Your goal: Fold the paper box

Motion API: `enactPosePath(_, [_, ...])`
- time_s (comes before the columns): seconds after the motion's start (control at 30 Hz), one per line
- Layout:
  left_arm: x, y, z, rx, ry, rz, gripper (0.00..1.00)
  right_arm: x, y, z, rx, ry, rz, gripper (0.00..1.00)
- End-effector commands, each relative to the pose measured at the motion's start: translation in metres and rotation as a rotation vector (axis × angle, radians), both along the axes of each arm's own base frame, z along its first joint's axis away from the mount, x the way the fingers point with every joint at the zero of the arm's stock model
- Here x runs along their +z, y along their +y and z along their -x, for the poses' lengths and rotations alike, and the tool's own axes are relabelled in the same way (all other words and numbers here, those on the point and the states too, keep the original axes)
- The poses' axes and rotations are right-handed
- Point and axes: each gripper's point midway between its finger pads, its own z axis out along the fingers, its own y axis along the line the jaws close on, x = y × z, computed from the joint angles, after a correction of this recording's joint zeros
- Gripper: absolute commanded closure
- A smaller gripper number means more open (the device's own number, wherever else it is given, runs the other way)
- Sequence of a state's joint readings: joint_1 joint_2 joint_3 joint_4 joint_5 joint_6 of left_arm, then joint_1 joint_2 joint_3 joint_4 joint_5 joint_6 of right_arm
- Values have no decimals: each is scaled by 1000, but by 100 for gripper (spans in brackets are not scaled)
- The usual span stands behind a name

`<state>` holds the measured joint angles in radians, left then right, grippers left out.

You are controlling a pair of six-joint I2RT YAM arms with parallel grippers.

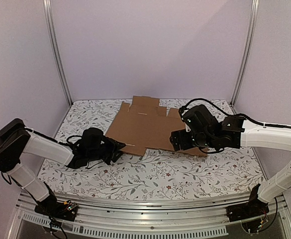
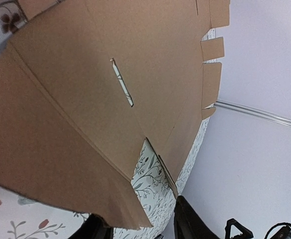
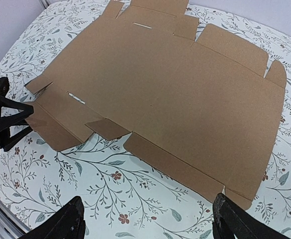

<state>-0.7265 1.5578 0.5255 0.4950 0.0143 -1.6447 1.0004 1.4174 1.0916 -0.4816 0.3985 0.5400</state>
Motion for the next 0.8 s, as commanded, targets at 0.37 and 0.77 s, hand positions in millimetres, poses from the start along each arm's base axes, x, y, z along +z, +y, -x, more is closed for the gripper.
enactPosePath(0.37, [-26,7,14,-16,67,-90,80,-2,-8,3,-14,1,6,13])
enactPosePath(0.77, [-30,21,20,3,70,-139,100,-1,-9,4,-17,1,2,13])
